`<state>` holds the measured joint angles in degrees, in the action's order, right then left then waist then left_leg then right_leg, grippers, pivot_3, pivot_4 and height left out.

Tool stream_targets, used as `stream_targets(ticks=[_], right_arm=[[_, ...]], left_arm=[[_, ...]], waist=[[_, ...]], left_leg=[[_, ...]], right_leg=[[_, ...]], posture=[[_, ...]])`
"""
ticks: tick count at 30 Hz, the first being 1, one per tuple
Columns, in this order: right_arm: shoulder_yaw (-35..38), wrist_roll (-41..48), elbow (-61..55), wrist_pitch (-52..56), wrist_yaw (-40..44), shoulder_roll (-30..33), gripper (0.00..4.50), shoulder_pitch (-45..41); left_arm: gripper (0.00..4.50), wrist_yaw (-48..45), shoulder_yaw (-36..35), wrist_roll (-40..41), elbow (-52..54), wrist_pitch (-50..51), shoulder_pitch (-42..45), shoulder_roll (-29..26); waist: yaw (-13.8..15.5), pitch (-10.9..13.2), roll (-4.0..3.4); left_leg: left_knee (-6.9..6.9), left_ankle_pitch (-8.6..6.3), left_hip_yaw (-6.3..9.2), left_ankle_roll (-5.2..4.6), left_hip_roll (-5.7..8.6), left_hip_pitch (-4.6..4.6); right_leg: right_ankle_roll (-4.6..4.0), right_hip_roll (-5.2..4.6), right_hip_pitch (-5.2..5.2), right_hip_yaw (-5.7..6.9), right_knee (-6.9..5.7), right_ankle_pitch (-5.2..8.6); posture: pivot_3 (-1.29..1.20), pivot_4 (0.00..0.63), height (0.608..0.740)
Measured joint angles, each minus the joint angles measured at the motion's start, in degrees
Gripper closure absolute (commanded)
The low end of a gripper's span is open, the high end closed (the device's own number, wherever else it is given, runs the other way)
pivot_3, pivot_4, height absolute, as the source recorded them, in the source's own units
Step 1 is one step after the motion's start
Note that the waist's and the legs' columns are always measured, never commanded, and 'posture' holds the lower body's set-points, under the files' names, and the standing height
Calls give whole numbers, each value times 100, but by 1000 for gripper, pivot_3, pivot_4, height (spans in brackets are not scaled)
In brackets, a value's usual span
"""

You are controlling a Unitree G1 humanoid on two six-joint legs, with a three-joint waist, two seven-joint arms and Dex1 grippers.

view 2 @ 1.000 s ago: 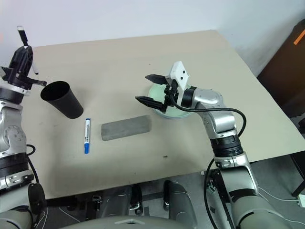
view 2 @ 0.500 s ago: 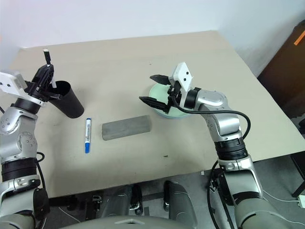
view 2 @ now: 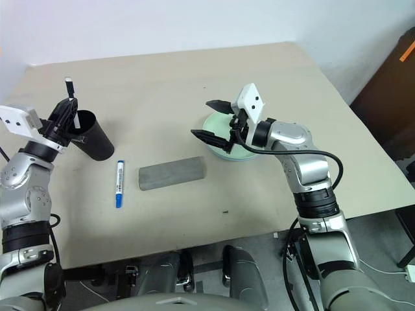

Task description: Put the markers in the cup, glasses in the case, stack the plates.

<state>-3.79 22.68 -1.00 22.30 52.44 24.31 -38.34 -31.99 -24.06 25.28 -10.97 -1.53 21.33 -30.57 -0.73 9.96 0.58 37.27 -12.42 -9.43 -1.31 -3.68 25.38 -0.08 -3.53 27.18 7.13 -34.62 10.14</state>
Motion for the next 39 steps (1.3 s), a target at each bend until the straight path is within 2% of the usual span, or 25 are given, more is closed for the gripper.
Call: stream_targets(ticks=[2,7,15,21,25,30,35,39], right_arm=[[0,0,0,-20,2,0,0,0],[0,-7,7,-45,13,0,0,0],[-15,-57,13,-116,30,-1,0,0],[-16,-54,14,-136,55,-22,0,0],[-16,-39,16,-135,86,-31,0,0],[13,9,345,-155,210,-39,0,-69],[6,-23,847,-353,366,-70,0,-340],[-30,-167,1363,-630,547,-100,0,-657]], left_arm=[[4482,5,-1,4,15,-1,-21,-1],[2856,41,-2,17,24,-1,-38,-8],[17,86,-2,18,21,0,-79,-38],[17,90,-4,39,55,30,-130,-66],[17,134,-65,171,354,434,-207,-251],[17,462,-314,370,1481,1765,-547,-952],[17,961,-528,799,2732,2958,-904,-1059],[17,1656,-779,1605,3995,4137,-1296,-946]], waist=[[0,0,0],[1,0,0],[0,0,0],[0,0,0],[-7,0,0],[-10,3,0],[-4,3,0],[-11,3,1]], left_leg=[[0,0,0,0,0,-1],[1,0,0,0,0,-1],[2,0,0,0,0,0],[3,0,0,0,0,0],[2,0,0,0,-1,0],[-1,0,1,1,-1,1],[0,0,-1,1,0,1],[-3,0,-2,1,0,0]], right_leg=[[-2,0,0,0,-1,1],[-2,-1,0,0,-3,1],[1,-1,0,0,-3,-1],[0,-1,0,0,-3,0],[1,0,2,-1,-4,0],[-11,0,4,-2,-2,8],[-12,-2,1,-5,-1,8],[-5,0,3,-8,-2,3]], posture=[[0,150,740],[0,150,740],[0,150,740],[0,150,740],[0,150,740],[0,150,740],[0,150,740],[0,150,740]])
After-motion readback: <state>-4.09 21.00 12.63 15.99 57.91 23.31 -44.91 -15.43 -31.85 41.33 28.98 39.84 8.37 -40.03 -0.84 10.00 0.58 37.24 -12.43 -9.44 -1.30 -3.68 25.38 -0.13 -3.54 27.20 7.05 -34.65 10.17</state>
